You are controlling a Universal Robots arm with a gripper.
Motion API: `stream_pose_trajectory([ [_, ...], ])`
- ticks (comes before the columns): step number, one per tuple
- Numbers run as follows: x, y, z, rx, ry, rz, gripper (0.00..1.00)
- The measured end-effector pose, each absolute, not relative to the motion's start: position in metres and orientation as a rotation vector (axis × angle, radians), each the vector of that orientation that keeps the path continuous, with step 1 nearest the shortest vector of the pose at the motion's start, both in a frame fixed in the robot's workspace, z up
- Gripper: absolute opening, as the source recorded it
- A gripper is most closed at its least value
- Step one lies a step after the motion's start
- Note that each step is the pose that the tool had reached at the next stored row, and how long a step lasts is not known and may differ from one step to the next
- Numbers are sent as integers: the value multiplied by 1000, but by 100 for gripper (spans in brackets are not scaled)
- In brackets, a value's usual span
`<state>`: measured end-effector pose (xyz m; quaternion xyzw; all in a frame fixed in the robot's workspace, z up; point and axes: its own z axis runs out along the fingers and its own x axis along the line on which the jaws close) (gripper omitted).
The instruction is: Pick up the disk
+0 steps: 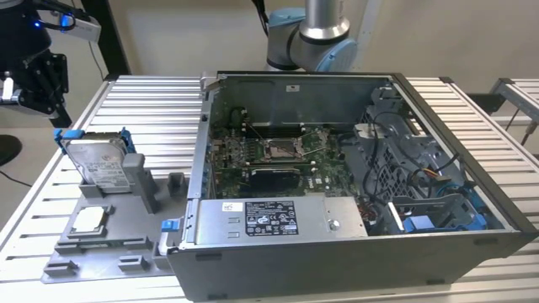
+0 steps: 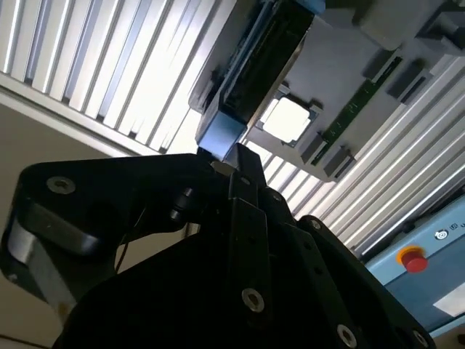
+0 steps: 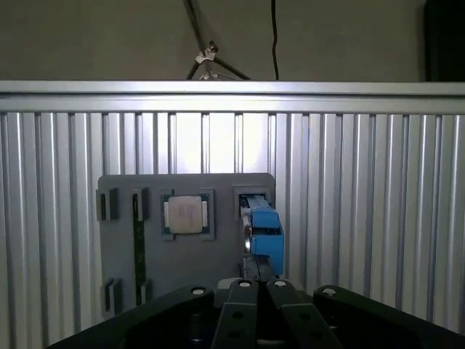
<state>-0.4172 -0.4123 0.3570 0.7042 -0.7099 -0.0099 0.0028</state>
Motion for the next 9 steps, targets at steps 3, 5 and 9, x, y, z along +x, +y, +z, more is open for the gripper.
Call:
stream_pose_trajectory([
  [3, -417, -412, 357, 2208, -2226, -31, 0],
  [5, -417, -412, 357, 2209, -2226, -31, 0],
  [9, -417, -412, 357, 2208, -2226, -31, 0],
])
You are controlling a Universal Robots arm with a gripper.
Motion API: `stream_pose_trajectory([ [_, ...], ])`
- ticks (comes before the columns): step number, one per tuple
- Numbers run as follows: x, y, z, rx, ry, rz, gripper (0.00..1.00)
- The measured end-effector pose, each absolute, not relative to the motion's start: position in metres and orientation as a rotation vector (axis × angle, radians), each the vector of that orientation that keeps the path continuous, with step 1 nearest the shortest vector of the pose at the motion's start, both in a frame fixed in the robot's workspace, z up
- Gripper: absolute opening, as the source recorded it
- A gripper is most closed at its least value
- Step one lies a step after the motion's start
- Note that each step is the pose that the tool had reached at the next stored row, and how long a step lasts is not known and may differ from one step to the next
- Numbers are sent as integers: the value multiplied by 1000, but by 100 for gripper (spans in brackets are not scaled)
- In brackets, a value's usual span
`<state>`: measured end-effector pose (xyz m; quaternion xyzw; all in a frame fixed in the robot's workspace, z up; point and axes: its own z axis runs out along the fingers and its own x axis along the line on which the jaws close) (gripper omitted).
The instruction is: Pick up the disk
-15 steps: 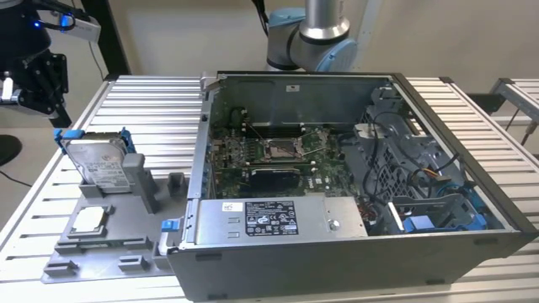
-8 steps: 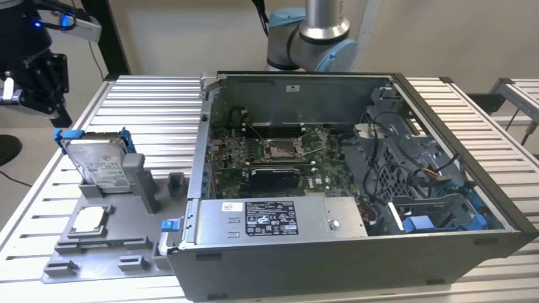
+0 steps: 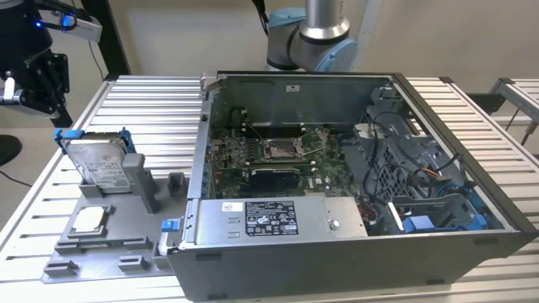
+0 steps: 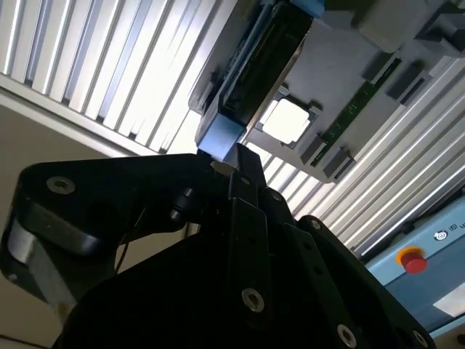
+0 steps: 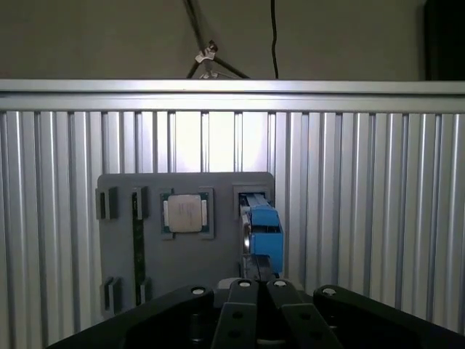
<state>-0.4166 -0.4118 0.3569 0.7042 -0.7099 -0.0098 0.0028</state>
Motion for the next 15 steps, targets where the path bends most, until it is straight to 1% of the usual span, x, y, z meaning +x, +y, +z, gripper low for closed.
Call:
stream_pose_trajectory([
  [3, -417, -412, 357, 2209, -2226, -31, 0],
  [4, -417, -412, 357, 2209, -2226, -31, 100],
  [15, -417, -412, 357, 2208, -2226, -31, 100],
])
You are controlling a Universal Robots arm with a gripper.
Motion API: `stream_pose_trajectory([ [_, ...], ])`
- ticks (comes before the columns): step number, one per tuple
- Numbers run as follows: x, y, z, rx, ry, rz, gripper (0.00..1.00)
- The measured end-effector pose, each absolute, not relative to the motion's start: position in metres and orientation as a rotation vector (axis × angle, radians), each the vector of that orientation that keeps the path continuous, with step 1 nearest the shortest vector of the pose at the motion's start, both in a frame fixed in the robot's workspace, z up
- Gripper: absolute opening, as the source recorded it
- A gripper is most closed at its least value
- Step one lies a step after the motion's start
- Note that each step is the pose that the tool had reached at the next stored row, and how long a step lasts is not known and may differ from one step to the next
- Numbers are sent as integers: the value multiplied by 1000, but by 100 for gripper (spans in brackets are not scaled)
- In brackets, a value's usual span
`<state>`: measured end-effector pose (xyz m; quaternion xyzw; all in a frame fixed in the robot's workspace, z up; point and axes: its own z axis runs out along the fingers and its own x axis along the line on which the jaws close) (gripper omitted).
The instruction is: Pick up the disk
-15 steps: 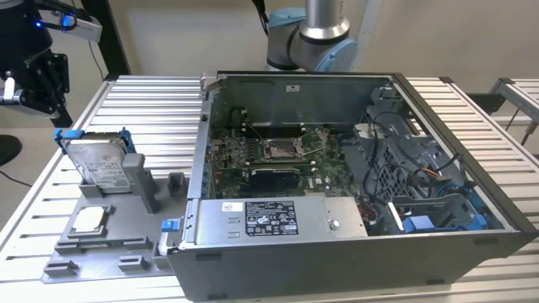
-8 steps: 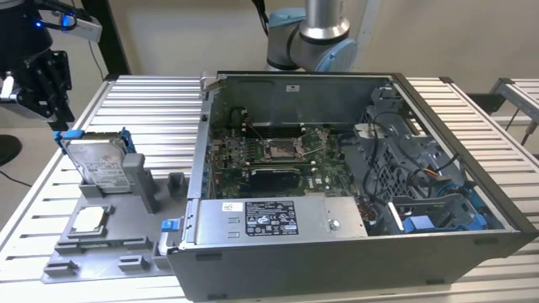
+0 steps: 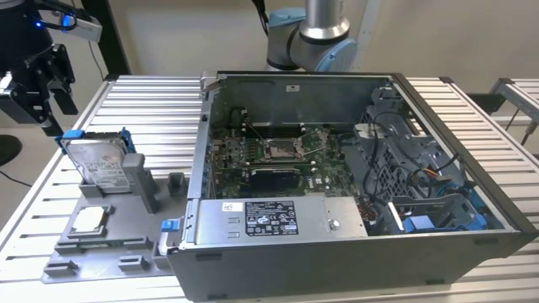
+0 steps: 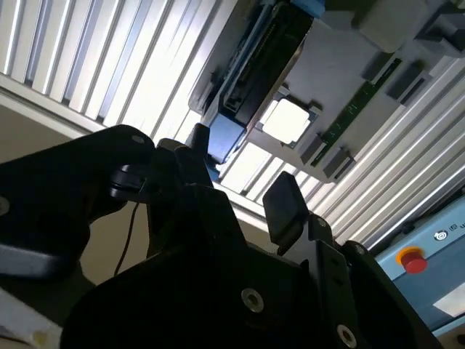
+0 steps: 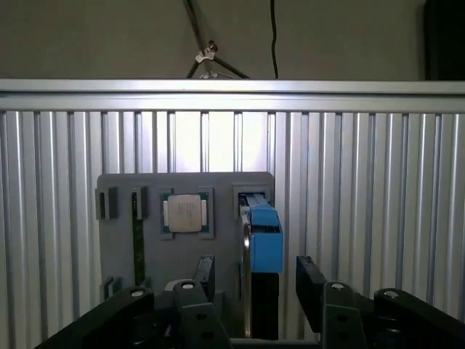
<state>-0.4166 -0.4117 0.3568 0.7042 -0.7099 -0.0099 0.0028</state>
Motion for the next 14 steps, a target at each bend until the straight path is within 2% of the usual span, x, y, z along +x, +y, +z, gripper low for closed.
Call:
stream_pose_trajectory([
  [14, -417, -409, 337, 2286, -2150, -25, 100],
])
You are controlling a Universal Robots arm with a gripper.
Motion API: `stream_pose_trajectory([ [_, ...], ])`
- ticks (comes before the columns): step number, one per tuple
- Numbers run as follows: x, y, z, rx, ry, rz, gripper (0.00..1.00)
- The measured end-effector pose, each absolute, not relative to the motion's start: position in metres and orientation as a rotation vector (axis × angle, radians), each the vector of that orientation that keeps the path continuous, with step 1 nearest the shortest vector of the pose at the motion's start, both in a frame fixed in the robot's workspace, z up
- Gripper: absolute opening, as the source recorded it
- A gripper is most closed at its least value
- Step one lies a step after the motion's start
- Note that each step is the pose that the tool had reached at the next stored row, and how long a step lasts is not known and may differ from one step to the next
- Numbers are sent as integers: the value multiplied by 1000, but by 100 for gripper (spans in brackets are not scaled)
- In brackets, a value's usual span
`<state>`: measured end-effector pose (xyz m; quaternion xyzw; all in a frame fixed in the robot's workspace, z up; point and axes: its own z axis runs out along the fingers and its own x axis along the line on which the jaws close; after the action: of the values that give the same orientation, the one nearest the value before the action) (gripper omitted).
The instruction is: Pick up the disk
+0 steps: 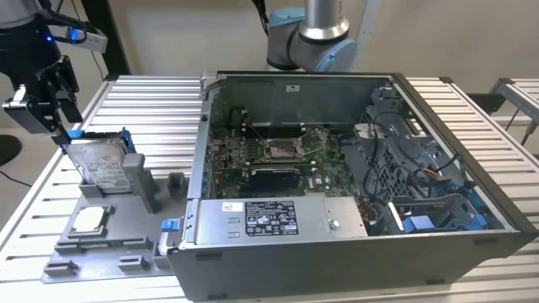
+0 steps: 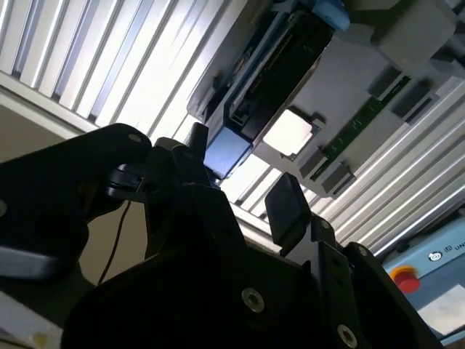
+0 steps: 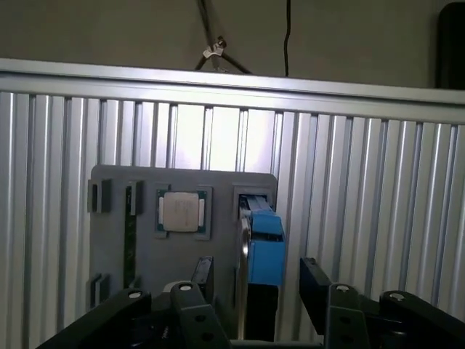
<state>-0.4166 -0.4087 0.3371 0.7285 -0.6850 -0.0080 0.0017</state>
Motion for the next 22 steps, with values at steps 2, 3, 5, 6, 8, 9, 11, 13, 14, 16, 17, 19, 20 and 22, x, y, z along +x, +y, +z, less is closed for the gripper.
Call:
stream_pose_trajectory([
  [2, -417, -409, 333, 2287, -2148, -25, 100],
  [3, -417, -409, 331, 2287, -2148, -25, 100],
  [5, -417, -409, 328, 2288, -2148, -25, 100],
  [6, -417, -409, 326, 2288, -2148, -25, 100],
  [8, -417, -409, 322, 2287, -2148, -25, 100],
  [9, -417, -409, 321, 2287, -2148, -25, 100],
  [11, -417, -409, 317, 2287, -2148, -25, 100],
  [13, -417, -409, 313, 2288, -2148, -25, 100],
  [14, -417, -409, 311, 2288, -2148, -25, 100],
  [16, -417, -409, 308, 2287, -2148, -25, 100],
  [17, -417, -409, 306, 2287, -2148, -25, 100],
  [19, -416, -409, 302, 2287, -2149, -25, 100],
  [20, -416, -409, 301, 2287, -2148, -25, 100],
  [22, -416, -409, 297, 2287, -2148, -25, 100],
])
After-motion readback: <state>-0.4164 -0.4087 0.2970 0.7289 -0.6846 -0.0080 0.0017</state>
